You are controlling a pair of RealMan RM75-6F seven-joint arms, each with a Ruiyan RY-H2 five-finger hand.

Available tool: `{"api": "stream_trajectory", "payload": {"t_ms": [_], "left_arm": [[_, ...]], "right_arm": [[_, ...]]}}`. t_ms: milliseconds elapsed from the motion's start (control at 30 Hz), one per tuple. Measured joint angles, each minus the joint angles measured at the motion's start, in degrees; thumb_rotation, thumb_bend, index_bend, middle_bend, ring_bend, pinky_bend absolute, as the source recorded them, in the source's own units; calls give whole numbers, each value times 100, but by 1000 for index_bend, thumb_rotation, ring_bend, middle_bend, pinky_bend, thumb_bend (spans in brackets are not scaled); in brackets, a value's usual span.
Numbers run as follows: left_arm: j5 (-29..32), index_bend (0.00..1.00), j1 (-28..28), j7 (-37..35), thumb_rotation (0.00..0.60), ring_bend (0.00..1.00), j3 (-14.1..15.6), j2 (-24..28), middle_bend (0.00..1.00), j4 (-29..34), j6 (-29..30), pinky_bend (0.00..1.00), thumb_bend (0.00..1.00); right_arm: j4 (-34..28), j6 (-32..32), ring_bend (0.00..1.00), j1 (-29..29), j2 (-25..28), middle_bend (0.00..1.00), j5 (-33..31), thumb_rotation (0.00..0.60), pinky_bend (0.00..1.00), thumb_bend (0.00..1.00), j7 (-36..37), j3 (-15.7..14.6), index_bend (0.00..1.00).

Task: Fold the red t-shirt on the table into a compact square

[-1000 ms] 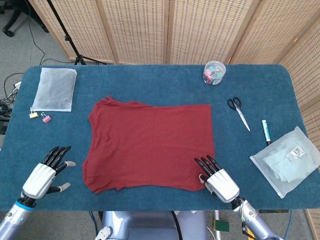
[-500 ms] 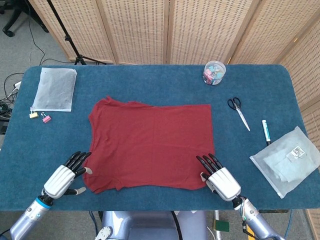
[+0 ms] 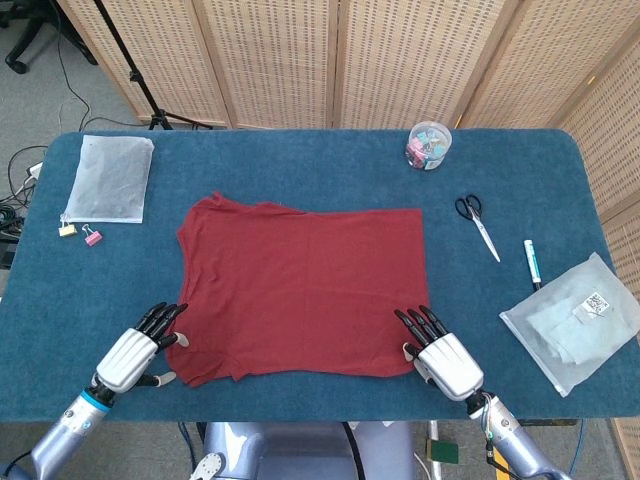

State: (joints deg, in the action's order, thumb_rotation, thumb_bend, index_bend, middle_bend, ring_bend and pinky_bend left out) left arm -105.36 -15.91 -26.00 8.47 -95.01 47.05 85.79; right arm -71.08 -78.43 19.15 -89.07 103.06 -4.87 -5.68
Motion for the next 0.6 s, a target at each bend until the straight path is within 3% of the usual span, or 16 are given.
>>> {"api": "stream_trajectory", "payload": {"t_ms": [600], "left_arm": [[199, 542, -109, -142, 600, 0, 19, -147, 0, -100, -16, 0, 438]], "right_arm": [[3, -25, 0, 6, 9, 0, -27, 600, 0, 517, -7, 4, 664]]}}
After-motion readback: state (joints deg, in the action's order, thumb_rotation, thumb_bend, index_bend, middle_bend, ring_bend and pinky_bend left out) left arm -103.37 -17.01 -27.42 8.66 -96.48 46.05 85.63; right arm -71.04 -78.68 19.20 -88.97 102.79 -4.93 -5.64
